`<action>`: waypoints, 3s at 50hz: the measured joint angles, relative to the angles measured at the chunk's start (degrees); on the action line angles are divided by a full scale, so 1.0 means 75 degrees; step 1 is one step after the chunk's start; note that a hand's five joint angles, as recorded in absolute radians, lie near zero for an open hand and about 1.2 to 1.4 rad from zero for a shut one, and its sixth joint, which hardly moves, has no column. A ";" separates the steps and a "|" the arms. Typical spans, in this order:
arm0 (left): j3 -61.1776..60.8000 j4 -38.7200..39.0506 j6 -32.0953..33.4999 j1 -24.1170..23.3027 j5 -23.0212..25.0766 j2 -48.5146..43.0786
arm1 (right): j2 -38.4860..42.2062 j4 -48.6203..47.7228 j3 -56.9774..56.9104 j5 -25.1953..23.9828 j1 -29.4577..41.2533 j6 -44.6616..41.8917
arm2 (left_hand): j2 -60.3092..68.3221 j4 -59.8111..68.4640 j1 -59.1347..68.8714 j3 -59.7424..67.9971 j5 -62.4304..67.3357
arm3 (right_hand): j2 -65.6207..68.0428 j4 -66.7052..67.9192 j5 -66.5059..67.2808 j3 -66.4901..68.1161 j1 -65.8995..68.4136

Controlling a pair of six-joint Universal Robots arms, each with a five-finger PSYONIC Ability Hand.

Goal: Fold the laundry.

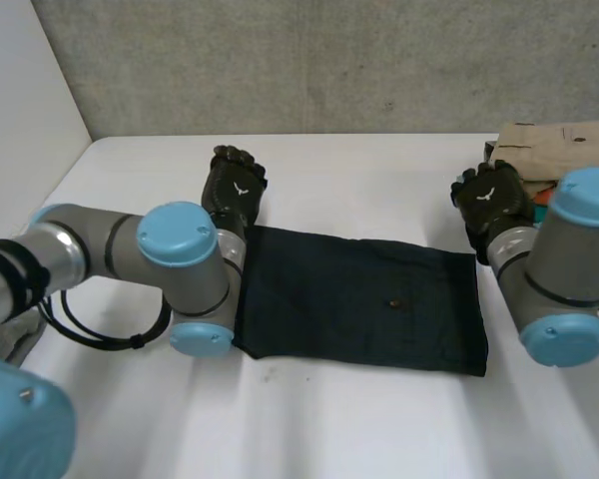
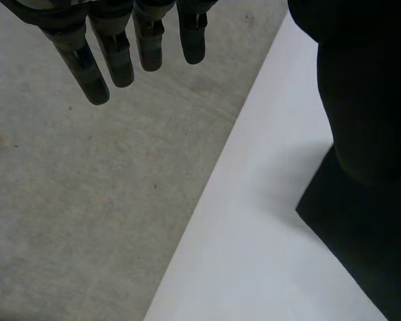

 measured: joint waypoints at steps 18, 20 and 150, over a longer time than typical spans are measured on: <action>-0.3672 -0.0785 -0.2877 0.0010 0.0047 0.3232 | -0.2318 0.2433 0.3152 -0.3145 -0.1197 0.2853 | -0.0008 0.0000 0.0000 0.0000 -0.0001 | 0.0001 -0.0001 0.0000 0.0013 0.0000; -0.3902 -0.1022 -0.3345 0.0003 0.0064 0.3364 | -0.2330 0.2074 0.3468 -0.3262 -0.1286 0.2873 | -0.0008 0.0000 0.0000 0.0000 0.0000 | 0.0046 0.0031 0.0031 0.0126 0.0035; -0.0862 -0.4628 -0.4109 -0.1731 0.0304 0.2077 | -0.1494 0.1647 0.1491 -0.2401 0.0272 0.2746 | -0.0093 0.0001 0.0010 -0.0002 -0.0001 | -0.0016 -0.0073 -0.0042 -0.0143 -0.0234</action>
